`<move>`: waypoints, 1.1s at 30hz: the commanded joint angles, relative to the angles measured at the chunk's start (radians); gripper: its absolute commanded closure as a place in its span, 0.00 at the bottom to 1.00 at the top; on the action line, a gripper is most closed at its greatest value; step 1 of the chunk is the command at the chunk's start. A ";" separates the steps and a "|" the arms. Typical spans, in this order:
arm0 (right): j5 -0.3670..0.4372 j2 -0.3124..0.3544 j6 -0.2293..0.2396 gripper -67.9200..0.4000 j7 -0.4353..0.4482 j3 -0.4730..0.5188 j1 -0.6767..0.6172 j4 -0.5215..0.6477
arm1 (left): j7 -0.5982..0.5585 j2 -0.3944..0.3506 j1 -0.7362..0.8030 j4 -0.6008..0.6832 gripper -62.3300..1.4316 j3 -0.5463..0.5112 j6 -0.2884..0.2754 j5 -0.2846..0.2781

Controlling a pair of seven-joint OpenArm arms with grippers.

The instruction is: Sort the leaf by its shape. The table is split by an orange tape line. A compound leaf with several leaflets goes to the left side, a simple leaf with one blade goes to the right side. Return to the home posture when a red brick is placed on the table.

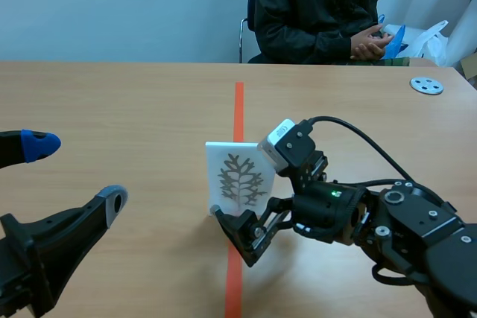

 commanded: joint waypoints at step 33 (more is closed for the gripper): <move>-0.031 0.006 -0.010 0.97 0.014 -0.013 0.025 0.009 | -0.017 0.002 -0.003 0.015 0.00 0.006 0.005 -0.006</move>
